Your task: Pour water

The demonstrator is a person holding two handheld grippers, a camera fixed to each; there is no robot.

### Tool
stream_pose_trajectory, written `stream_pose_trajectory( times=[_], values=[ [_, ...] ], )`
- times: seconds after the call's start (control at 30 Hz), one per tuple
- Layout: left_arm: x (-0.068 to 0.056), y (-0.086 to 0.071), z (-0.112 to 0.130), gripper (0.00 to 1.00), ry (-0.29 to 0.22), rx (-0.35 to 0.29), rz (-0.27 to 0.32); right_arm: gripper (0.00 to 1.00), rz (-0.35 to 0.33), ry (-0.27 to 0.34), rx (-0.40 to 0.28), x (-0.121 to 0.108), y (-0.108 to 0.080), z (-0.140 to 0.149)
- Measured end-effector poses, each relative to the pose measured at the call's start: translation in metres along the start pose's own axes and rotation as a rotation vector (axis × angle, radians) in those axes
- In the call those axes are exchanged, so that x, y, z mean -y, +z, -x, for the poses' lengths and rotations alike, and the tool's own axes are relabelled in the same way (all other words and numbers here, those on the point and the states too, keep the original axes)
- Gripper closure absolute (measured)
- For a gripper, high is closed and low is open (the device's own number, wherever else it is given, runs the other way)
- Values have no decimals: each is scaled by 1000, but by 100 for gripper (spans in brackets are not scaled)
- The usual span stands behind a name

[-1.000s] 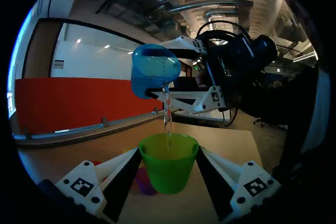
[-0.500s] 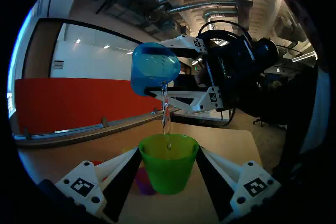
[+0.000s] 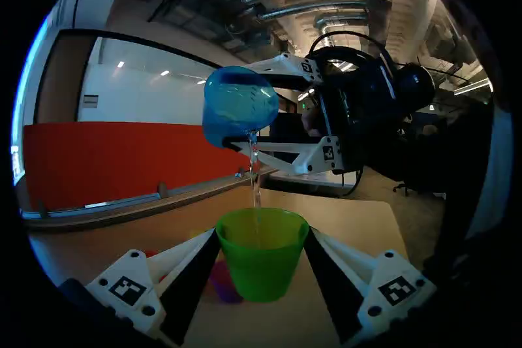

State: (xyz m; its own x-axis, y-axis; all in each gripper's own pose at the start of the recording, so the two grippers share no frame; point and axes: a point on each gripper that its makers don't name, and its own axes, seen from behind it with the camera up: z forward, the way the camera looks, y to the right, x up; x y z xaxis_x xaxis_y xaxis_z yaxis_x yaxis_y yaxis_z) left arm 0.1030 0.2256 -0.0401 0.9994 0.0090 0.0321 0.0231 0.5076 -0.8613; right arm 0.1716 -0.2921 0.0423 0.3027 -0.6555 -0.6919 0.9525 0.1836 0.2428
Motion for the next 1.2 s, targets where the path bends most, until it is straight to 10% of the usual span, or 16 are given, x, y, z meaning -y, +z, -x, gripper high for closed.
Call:
stream_pose_trajectory(
  times=[1.2],
  values=[
    [-1,2,-1,12,8,1,4,10,21,-134,7,-11,-2,3]
  ],
)
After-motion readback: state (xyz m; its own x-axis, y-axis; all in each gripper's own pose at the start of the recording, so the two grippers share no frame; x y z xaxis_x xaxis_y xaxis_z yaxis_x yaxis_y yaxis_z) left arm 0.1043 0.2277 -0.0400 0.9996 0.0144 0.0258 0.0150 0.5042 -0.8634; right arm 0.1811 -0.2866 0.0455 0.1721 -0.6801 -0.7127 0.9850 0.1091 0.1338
